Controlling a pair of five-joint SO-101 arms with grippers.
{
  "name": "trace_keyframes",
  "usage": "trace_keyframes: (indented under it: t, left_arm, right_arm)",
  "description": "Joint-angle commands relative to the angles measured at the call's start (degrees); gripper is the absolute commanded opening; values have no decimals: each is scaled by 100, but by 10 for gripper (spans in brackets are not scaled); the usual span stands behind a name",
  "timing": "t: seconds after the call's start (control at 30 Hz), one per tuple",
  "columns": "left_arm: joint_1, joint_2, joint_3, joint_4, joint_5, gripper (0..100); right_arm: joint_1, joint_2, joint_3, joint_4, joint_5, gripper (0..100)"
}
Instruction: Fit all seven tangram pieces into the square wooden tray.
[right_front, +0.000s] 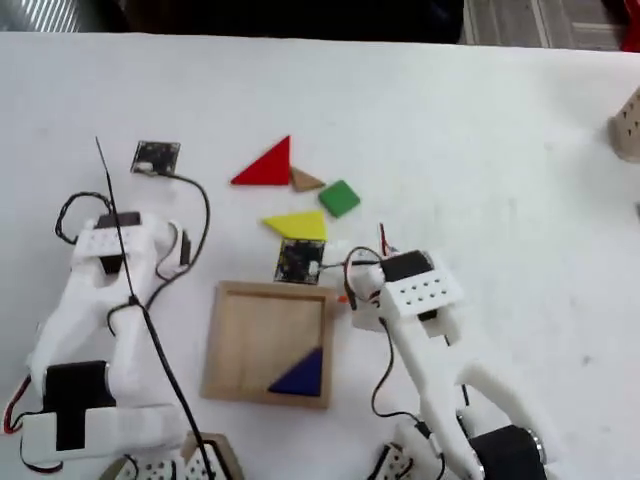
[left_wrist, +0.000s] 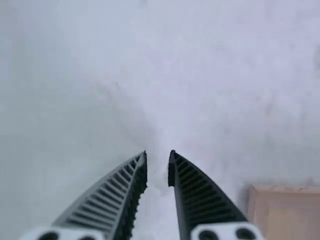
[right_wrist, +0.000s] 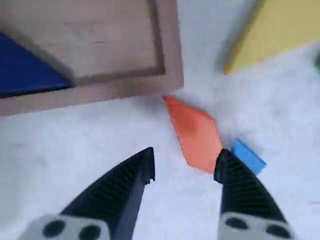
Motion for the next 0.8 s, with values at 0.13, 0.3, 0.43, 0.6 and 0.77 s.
trace_keyframes:
  t: [0.13, 0.3, 0.43, 0.6, 0.77]
  left_arm:
    - [110, -66, -88, -97, -62, 94]
    - [110, -66, -88, -114, -62, 94]
    - [110, -57, -88, -123, -62, 94]
    - [110, -57, -88, -123, -62, 94]
    - [110, -57, -88, -123, -62, 94]
  right_arm:
    - [-75, 409, -387, -154, 316, 199]
    - [22, 1279, -1002, -22, 316, 198]
    - [-13, 1842, -1240, -66, 316, 198]
    - [145, 2264, -1574, -48, 308, 198]
    - [224, 2501, -1644, -66, 308, 198]
